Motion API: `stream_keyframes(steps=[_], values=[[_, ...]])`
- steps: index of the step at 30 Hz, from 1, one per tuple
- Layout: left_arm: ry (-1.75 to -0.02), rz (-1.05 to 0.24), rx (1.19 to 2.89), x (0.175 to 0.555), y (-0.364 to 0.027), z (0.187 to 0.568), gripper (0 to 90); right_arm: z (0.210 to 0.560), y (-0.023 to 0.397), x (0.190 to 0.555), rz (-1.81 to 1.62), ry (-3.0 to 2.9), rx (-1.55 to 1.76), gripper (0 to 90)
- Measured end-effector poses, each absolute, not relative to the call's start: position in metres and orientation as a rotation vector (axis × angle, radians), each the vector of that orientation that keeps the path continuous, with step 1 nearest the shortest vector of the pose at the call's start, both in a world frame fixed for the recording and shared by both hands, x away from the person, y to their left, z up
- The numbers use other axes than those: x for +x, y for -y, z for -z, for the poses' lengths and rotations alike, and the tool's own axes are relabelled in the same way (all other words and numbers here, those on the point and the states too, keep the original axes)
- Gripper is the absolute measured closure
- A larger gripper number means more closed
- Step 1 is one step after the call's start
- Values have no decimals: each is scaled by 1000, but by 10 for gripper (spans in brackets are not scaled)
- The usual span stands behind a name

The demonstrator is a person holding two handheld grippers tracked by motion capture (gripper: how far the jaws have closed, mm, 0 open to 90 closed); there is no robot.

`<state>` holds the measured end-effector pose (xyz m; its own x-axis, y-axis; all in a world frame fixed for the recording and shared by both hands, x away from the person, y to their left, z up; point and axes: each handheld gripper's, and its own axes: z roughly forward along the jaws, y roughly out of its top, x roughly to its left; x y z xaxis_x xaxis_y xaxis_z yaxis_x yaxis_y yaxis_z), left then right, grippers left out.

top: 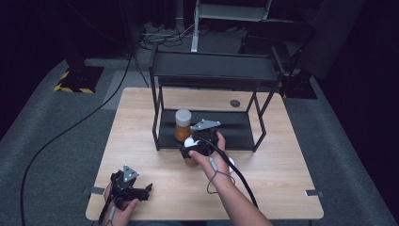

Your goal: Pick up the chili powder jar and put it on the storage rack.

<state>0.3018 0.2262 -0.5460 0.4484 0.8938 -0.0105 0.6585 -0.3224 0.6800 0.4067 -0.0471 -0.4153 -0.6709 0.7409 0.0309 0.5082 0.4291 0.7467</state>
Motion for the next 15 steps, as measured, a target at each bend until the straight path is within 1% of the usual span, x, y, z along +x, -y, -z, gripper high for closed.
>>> stream_keyframes(steps=[15], values=[[-1293, -495, 2086, 302, -226, 546, 2, 421, 41, 417, -905, -2477, 1146, 90]])
